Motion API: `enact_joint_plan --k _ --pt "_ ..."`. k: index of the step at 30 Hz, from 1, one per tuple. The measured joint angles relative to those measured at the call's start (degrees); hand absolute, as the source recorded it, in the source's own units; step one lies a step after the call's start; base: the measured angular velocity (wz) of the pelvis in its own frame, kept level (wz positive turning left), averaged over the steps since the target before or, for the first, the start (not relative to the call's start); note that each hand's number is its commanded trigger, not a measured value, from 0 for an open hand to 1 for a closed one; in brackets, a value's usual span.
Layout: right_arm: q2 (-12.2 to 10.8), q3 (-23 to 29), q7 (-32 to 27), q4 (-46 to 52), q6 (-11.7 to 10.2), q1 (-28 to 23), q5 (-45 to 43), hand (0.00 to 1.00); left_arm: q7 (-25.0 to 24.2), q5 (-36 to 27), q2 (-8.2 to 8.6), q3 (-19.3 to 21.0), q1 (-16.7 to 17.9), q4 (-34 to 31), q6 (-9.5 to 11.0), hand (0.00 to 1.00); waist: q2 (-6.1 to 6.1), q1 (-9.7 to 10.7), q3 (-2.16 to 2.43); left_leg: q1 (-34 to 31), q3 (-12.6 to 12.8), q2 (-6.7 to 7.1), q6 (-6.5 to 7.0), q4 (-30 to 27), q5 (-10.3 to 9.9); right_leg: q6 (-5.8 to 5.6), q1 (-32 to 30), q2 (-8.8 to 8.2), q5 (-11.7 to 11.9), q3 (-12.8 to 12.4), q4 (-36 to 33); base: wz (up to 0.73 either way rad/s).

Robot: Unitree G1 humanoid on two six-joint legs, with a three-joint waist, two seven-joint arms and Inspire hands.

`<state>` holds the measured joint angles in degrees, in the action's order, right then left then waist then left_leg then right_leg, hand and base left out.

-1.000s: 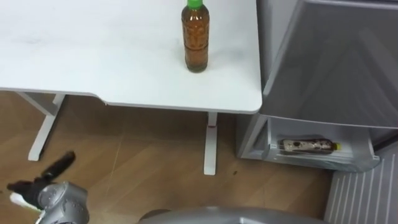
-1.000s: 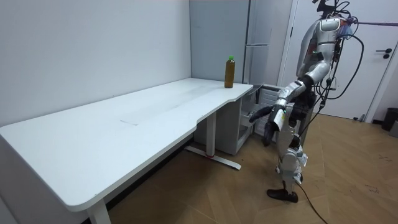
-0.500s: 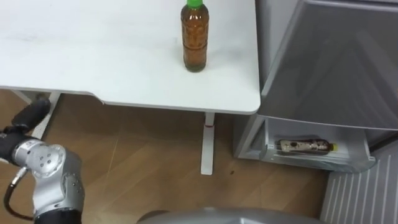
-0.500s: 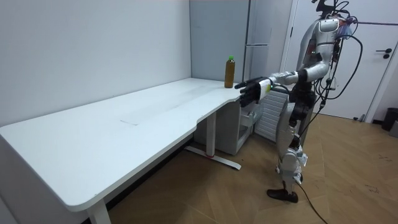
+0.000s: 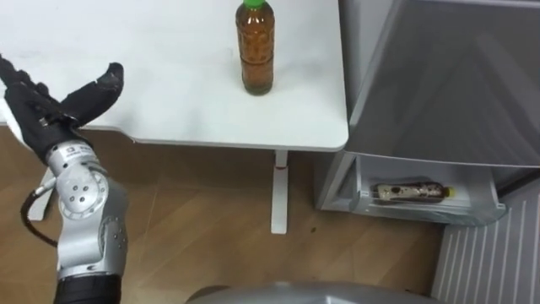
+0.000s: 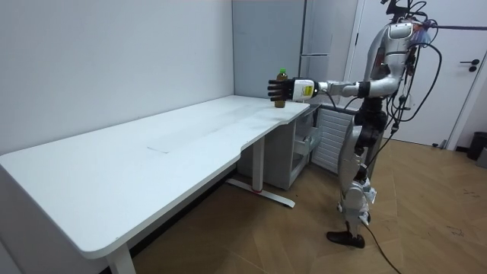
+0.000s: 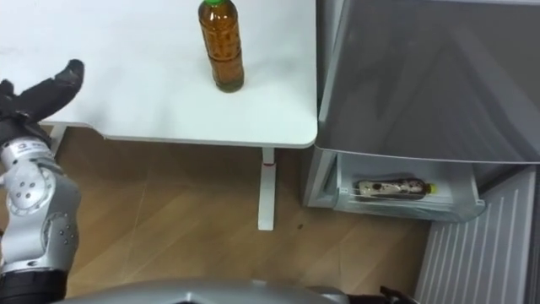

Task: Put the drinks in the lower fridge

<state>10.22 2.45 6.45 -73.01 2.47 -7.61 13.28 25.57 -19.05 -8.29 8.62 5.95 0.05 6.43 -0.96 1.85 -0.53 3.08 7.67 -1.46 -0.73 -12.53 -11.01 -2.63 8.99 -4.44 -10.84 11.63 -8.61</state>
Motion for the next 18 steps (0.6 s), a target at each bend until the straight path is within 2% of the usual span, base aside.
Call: enact_joint_plan --k 9,18 --pt "0.07 1.19 -0.19 -0.27 -0.57 0.27 -0.23 0.00 -8.72 1.18 -0.04 -0.08 -2.47 0.03 -0.32 0.00 0.61 1.03 -0.08 0.51 0.49 -0.03 0.00 0.39 0.00 0.01 -0.03 0.12 0.01 -0.82 -0.02 -0.03" --pt "0.14 1.78 0.61 -0.53 -0.48 0.99 -0.64 0.00 -16.14 1.22 -0.09 -0.22 -3.37 0.02 -3.37 0.00 0.79 2.55 -0.10 0.74 0.90 -0.09 -0.01 0.75 0.01 0.01 -0.28 0.18 0.01 -1.46 -0.01 -0.02"
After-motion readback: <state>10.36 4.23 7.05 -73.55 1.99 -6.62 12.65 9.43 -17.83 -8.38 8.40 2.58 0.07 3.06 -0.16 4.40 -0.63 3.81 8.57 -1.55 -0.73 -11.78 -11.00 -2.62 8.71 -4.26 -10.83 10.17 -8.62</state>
